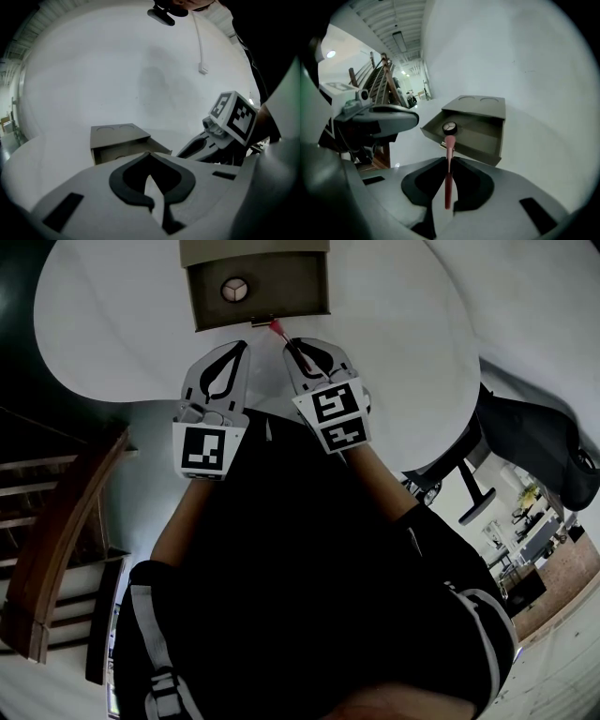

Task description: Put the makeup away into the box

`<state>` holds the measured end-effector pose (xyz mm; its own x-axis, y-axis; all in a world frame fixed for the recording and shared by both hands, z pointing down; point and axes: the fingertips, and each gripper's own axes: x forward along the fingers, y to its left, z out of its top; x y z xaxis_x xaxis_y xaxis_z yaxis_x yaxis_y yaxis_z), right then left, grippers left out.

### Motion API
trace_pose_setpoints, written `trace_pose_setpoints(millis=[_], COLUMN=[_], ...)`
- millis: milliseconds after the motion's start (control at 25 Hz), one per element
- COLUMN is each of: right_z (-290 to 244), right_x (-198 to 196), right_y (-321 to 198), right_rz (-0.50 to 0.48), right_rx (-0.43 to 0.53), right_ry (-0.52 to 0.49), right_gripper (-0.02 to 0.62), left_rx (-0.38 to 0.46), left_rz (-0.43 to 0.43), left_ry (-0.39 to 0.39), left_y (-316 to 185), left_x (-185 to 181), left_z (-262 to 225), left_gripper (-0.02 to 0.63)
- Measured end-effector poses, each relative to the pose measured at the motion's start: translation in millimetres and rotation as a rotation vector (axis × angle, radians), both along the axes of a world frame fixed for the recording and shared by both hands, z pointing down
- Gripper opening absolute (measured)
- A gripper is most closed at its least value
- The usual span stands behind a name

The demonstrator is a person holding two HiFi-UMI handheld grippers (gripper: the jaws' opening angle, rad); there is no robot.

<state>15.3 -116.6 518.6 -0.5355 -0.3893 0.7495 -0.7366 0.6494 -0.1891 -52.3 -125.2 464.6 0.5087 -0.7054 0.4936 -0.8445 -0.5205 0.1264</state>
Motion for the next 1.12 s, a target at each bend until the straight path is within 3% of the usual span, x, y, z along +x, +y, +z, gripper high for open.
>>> trace_pose_setpoints(millis=[360, 720, 1120], right_z=[-35, -29, -10], right_x=[0, -8, -19], right_y=[-49, -87, -109], right_rz=[0.145, 0.157, 0.103], right_rx=[0.037, 0.050, 0.088], right_ry=[-0.099, -0.077, 0.005], right_gripper=[0.063, 0.063, 0.063], left_rx=[0.005, -0.002, -0.031], left_rz=[-0.001, -0.011, -0.046], left_ry=[0.001, 0.001, 0.018], left_y=[-13, -26, -35], left_x=[-7, -14, -22], left_z=[-4, -3, 5], left_gripper=[0.008, 0.008, 0.008])
